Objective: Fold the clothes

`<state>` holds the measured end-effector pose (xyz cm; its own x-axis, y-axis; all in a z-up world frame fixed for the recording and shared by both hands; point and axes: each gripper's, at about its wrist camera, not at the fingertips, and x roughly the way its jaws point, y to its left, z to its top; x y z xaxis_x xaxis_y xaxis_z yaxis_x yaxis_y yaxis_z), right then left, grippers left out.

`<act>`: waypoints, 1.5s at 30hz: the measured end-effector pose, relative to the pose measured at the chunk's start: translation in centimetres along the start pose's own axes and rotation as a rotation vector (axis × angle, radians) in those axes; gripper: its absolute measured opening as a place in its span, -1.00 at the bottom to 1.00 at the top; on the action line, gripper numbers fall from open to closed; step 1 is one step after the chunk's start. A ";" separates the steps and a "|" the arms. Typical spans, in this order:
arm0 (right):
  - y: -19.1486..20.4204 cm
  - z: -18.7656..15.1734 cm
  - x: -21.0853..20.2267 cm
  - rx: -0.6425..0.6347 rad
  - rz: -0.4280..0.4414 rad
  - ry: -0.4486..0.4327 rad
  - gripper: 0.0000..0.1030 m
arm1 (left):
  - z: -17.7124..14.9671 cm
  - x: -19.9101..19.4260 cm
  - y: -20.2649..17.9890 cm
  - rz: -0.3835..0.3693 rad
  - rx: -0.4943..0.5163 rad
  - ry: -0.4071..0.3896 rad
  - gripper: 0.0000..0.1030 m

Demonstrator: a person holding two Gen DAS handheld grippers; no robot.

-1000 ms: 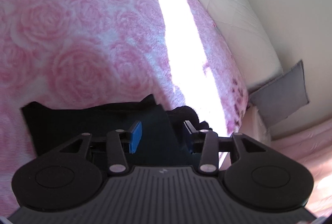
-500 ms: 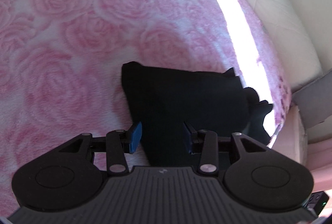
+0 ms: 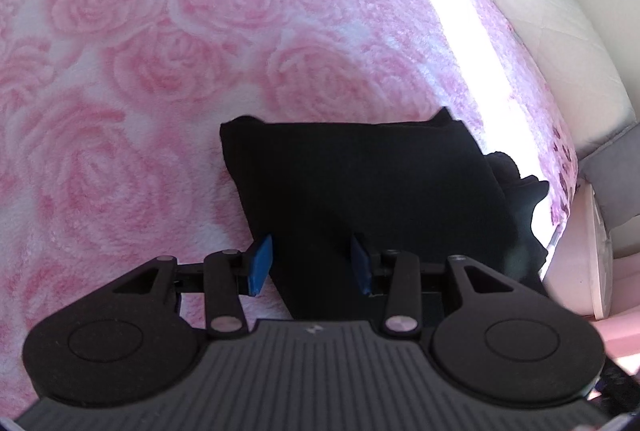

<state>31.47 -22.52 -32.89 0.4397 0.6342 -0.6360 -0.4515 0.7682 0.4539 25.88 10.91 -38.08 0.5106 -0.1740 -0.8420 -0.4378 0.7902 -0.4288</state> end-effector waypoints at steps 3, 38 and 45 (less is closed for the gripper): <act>2.5 1.0 -1.7 -0.165 -0.041 -0.100 -0.85 | 0.3 -0.5 -0.8 -0.039 0.012 -0.021 -0.30; 5.3 -2.4 -2.8 -0.015 -0.223 0.058 -0.39 | -1.4 -0.7 -6.9 -0.037 0.491 -0.009 -0.69; 8.3 -8.1 1.5 -0.220 -0.287 0.161 -0.53 | -3.2 2.4 -7.7 -0.087 0.706 0.044 -0.76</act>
